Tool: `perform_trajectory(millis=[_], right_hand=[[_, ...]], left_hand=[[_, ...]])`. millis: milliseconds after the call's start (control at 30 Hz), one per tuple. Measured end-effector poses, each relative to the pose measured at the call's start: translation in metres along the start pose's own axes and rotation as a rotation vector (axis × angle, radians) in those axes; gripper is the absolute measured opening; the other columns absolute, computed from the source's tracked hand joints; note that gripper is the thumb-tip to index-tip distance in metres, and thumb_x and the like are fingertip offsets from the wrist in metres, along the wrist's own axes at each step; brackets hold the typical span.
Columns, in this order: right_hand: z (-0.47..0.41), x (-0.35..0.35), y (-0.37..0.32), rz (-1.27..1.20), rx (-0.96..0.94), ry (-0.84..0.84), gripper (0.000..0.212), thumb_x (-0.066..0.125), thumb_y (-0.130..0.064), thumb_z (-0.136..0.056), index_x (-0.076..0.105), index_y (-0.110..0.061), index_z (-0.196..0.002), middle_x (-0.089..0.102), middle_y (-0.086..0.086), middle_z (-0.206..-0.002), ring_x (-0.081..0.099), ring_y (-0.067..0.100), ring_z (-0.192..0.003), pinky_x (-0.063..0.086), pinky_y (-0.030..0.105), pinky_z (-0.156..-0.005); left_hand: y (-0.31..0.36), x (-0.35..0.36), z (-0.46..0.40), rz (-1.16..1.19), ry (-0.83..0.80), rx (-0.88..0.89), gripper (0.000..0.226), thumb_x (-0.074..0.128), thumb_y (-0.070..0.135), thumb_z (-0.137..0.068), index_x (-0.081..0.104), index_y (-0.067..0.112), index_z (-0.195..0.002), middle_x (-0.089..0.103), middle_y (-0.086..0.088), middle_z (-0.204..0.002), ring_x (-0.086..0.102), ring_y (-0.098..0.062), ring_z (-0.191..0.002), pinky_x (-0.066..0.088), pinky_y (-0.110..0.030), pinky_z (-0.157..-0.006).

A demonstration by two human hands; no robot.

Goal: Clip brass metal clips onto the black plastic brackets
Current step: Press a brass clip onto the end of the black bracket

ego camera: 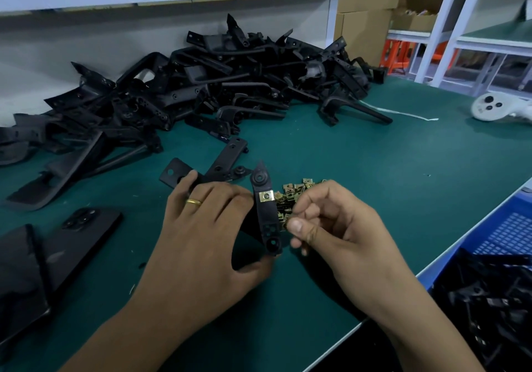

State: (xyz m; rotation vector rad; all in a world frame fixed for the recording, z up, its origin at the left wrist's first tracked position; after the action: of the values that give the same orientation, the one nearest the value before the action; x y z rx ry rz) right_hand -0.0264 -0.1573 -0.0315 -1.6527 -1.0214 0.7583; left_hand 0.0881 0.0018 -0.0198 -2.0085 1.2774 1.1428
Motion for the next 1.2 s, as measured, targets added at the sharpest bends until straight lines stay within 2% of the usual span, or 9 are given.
perform_trajectory(millis=[100, 200, 433, 533, 700, 867, 933, 1067, 1200], right_hand=[[0.0001, -0.0013, 0.0003, 0.020, 0.013, 0.007, 0.017, 0.075, -0.016, -0.089, 0.060, -0.021, -0.085, 0.066, 0.001, -0.077, 0.064, 0.016, -0.067, 0.050, 0.031, -0.061], [-0.0005, -0.0023, 0.0004, 0.008, 0.054, 0.013, 0.017, 0.075, -0.022, -0.085, 0.058, -0.022, -0.081, 0.069, 0.002, -0.076, 0.063, 0.016, -0.063, 0.049, 0.032, -0.057], [-0.0010, -0.0048, 0.0012, -0.026, 0.116, 0.048, 0.024, 0.084, -0.017, -0.083, 0.061, -0.018, -0.079, 0.064, 0.006, -0.065, 0.061, 0.015, -0.054, 0.047, 0.024, -0.051], [-0.0020, -0.0044, 0.0010, -0.074, 0.144, 0.031, 0.018, 0.082, -0.024, -0.077, 0.064, -0.023, -0.075, 0.062, 0.005, -0.062, 0.060, 0.015, -0.052, 0.046, 0.023, -0.048], [-0.0026, -0.0054, 0.0006, -0.103, 0.146, 0.005, 0.015, 0.081, -0.023, -0.078, 0.067, -0.023, -0.076, 0.062, 0.006, -0.062, 0.058, 0.015, -0.052, 0.045, 0.022, -0.047], [-0.0029, -0.0041, 0.0007, -0.072, 0.152, 0.044, 0.023, 0.087, -0.016, -0.079, 0.066, -0.023, -0.073, 0.060, 0.005, -0.056, 0.056, 0.013, -0.046, 0.043, 0.021, -0.044], [-0.0021, -0.0048, 0.0005, -0.084, 0.155, 0.081, 0.024, 0.087, -0.013, -0.078, 0.063, -0.018, -0.075, 0.059, 0.012, -0.057, 0.056, 0.011, -0.044, 0.041, 0.020, -0.042], [-0.0017, -0.0021, -0.0018, -0.136, 0.162, 0.149, 0.028, 0.084, -0.009, -0.080, 0.057, -0.010, -0.082, 0.050, 0.038, -0.069, 0.060, 0.011, -0.047, 0.042, 0.019, -0.043], [-0.0033, 0.0017, -0.0001, -0.201, 0.131, 0.231, 0.031, 0.081, -0.004, -0.083, 0.051, -0.010, -0.081, 0.064, 0.014, -0.064, 0.057, 0.010, -0.049, 0.043, 0.017, -0.047]], left_hand=[[-0.0006, -0.0002, 0.0003, -0.005, -0.003, 0.004, 0.062, 0.064, 0.062, -0.076, 0.064, 0.016, -0.118, 0.062, 0.004, -0.118, 0.058, -0.023, -0.118, 0.031, -0.056, -0.119], [-0.0008, -0.0004, 0.0005, -0.006, -0.001, 0.001, 0.061, 0.063, 0.062, -0.077, 0.062, 0.018, -0.118, 0.062, 0.004, -0.119, 0.058, -0.023, -0.118, 0.031, -0.056, -0.119], [0.0001, -0.0018, 0.0003, -0.035, -0.022, 0.004, 0.061, 0.065, 0.060, -0.077, 0.066, 0.015, -0.116, 0.063, 0.003, -0.118, 0.059, -0.024, -0.117, 0.031, -0.058, -0.118], [0.0006, -0.0029, 0.0004, 0.003, -0.026, -0.011, 0.061, 0.065, 0.063, -0.076, 0.065, 0.017, -0.117, 0.062, 0.005, -0.119, 0.059, -0.023, -0.118, 0.031, -0.055, -0.119], [0.0026, -0.0042, 0.0004, 0.074, -0.008, -0.032, 0.060, 0.063, 0.064, -0.077, 0.065, 0.018, -0.117, 0.062, 0.006, -0.119, 0.058, -0.020, -0.119, 0.031, -0.051, -0.119], [0.0012, -0.0040, 0.0007, 0.015, -0.040, -0.013, 0.062, 0.064, 0.064, -0.077, 0.065, 0.017, -0.117, 0.062, 0.005, -0.119, 0.058, -0.023, -0.119, 0.029, -0.053, -0.120], [0.0008, -0.0031, 0.0012, -0.033, -0.056, -0.003, 0.063, 0.064, 0.065, -0.077, 0.066, 0.016, -0.116, 0.062, 0.004, -0.118, 0.058, -0.024, -0.119, 0.029, -0.056, -0.119], [0.0039, -0.0015, 0.0011, -0.045, -0.037, -0.036, 0.061, 0.062, 0.071, -0.079, 0.066, 0.020, -0.111, 0.062, 0.005, -0.112, 0.058, -0.024, -0.114, 0.030, -0.057, -0.118], [0.0055, -0.0017, -0.0018, -0.027, -0.010, -0.072, 0.057, 0.062, 0.072, -0.080, 0.065, 0.022, -0.106, 0.062, 0.006, -0.110, 0.059, -0.024, -0.110, 0.031, -0.053, -0.118]])
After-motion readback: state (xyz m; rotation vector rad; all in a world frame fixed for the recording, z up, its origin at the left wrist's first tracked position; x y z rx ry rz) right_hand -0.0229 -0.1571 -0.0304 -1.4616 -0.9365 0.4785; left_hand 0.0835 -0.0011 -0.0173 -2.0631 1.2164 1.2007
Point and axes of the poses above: each hand's wrist, its own z-axis away from the middle knuckle, its own x-axis out of the palm, y = z × x, the point moved 2 cm from there along -z, towards the middle knuckle
